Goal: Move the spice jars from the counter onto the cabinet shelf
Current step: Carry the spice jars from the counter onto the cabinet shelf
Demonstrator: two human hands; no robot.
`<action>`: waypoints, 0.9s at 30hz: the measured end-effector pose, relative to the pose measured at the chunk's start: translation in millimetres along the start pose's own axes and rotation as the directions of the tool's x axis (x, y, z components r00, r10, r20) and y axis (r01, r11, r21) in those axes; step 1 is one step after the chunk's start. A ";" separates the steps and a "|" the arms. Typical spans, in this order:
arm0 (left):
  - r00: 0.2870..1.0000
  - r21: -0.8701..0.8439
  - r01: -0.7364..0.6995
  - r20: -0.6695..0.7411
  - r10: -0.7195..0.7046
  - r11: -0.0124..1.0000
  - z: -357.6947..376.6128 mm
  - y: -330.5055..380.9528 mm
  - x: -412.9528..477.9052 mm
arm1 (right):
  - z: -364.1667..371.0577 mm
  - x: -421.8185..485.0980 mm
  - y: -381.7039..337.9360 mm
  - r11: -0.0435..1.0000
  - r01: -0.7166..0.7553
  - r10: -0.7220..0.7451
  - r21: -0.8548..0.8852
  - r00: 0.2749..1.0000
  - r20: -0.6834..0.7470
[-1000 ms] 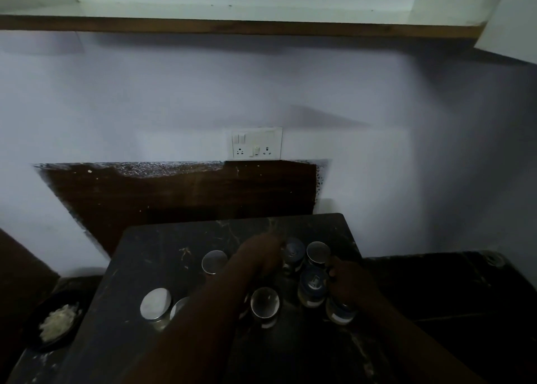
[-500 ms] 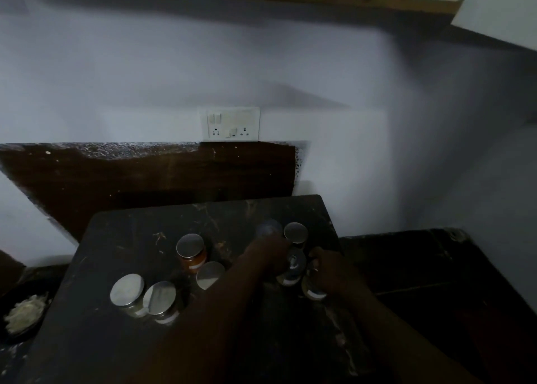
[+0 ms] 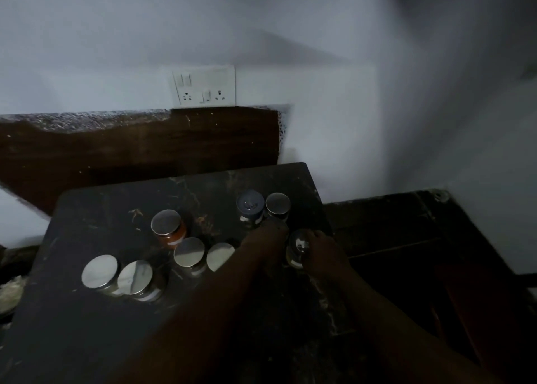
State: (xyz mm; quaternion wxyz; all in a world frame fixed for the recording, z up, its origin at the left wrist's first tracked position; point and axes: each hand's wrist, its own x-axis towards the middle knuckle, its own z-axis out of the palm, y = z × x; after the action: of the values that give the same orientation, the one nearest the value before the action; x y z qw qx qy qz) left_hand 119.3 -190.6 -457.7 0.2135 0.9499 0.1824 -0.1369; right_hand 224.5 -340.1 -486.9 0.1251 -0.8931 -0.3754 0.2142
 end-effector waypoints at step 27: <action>0.999 -0.092 -0.036 0.007 0.037 0.995 37.1 9.7 17.0 | 14.5 5.2 17.4 0.989 -0.146 0.148 0.019 0.986 -0.076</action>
State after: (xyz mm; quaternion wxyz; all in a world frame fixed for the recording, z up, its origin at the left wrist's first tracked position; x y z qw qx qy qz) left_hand 131.7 -210.8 -492.4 0.2601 0.9417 0.1703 -0.1285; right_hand 231.6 -347.4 -507.7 0.1294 -0.9251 -0.3019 0.1904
